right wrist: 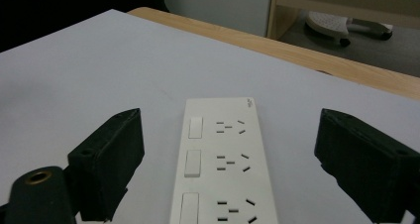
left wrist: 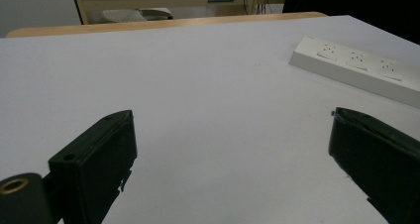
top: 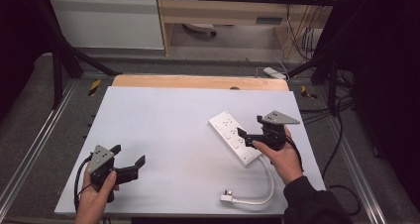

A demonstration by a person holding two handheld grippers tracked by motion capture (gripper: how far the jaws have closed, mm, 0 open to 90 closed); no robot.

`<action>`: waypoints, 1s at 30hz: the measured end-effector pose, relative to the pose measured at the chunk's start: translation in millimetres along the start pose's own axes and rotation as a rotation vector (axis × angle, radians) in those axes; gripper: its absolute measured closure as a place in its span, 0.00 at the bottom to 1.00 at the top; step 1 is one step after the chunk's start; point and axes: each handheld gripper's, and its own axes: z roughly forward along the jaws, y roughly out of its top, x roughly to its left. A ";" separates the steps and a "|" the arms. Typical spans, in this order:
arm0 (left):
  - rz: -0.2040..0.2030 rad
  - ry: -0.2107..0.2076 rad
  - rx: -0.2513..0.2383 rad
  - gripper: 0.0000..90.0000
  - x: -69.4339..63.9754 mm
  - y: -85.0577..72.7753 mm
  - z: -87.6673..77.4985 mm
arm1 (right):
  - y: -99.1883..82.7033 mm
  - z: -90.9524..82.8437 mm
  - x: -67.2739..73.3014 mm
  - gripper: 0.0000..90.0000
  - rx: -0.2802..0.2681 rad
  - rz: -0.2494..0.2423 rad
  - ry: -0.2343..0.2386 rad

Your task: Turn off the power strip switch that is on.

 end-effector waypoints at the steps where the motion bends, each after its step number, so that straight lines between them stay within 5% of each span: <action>1: 0.000 0.000 0.000 0.05 -0.2 -0.1 0.3 | 1.9 2.1 0.4 0.15 0.005 0.001 0.001; 18: 0.002 -0.002 0.002 0.05 -0.4 -0.1 0.9 | 18.1 44.9 0.7 0.75 0.074 -0.058 0.026; 30: 0.010 0.002 0.005 0.05 -0.6 0.9 1.7 | 20.9 69.8 1.2 1.00 0.091 -0.068 0.052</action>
